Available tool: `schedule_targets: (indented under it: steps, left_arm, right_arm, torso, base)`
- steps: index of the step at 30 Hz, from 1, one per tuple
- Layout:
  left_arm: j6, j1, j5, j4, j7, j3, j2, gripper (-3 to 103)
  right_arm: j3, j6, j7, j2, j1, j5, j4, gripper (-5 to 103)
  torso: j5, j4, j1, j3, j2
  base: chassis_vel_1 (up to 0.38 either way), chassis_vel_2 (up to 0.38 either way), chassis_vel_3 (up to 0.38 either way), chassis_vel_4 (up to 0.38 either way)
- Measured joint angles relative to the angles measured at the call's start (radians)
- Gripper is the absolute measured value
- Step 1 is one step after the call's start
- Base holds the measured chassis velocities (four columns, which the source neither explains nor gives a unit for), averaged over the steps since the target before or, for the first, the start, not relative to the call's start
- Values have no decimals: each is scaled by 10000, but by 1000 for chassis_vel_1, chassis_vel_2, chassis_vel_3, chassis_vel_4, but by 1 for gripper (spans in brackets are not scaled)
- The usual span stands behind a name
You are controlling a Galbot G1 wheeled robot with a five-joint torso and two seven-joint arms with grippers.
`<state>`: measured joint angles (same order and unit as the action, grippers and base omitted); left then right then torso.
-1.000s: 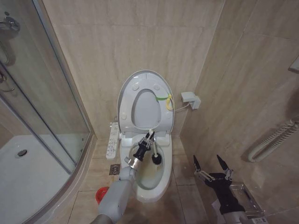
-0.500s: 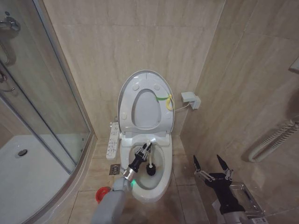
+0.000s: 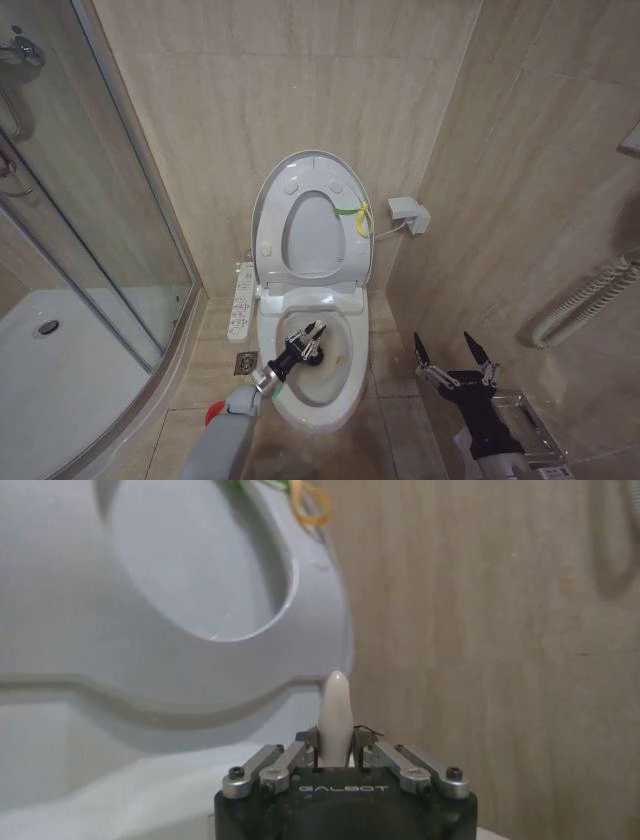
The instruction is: Open the toilet lid, clean the toilet bowl with a toilet brush, close the toilet lid, and flush.
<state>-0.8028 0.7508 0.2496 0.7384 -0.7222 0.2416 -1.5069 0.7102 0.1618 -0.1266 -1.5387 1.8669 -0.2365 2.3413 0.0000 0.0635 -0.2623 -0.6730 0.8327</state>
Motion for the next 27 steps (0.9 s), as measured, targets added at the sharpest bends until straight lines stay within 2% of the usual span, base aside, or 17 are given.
schedule_targets:
  steps: [2,4,5,6,9,11,13,15,17,19,27]
  left_arm:
    - [63,-7,216,34,45,-30,12,21]
    - [343,11,1213,398,81,-188,-14,21]
    - [343,11,1213,398,81,-188,-14,21]
    - [474,21,1583,558,105,-232,-79,21]
    - [477,26,1290,234,142,-152,-233,21]
    - [473,81,1400,207,150,-156,-240,21]
    - [528,174,2329,399,162,-284,-345,21]
    - [548,130,2610,481,186,-318,-448,21]
    - [511,-178,2675,447,239,-341,-684,21]
    - [501,-294,2656,407,259,-366,-742,22]
    - [471,-794,2433,-81,281,-535,-1027,21]
  right_arm:
    - [0,0,0,0,0,0,0,100]
    - [0,0,0,0,0,0,0,100]
    - [0,0,0,0,0,0,0,100]
    - [-1,0,0,0,0,0,0,100]
    - [0,0,1,0,0,0,0,100]
    - [0,0,1,0,0,0,0,100]
    - [0,0,0,0,0,0,0,100]
    - [0,0,0,0,0,0,0,100]
    - [-1,0,0,-1,0,0,0,100]
    - [0,0,0,0,0,0,0,100]
    - [0,0,0,0,0,0,0,100]
  torso:
    - [1,0,0,0,0]
    - [2,-1,-1,-2,-1]
    - [2,-1,-1,-2,-1]
    - [2,-1,-1,-2,-1]
    - [1,4,-1,-1,0]
    - [2,1,-1,-1,0]
    - [3,-6,0,-2,-1]
    - [2,-6,-1,-2,-1]
    - [-1,7,-1,-2,-1]
    - [-1,9,-1,-2,-1]
    - [1,1,-2,-1,-1]
  base:
    - [0,0,0,0]
    - [0,0,0,0]
    - [0,0,0,0]
    - [0,0,0,0]
    - [0,0,0,0]
    - [0,0,0,0]
    - [0,0,0,0]
    - [0,0,0,0]
    - [0,0,0,0]
    - [0,0,0,0]
    - [0,0,0,0]
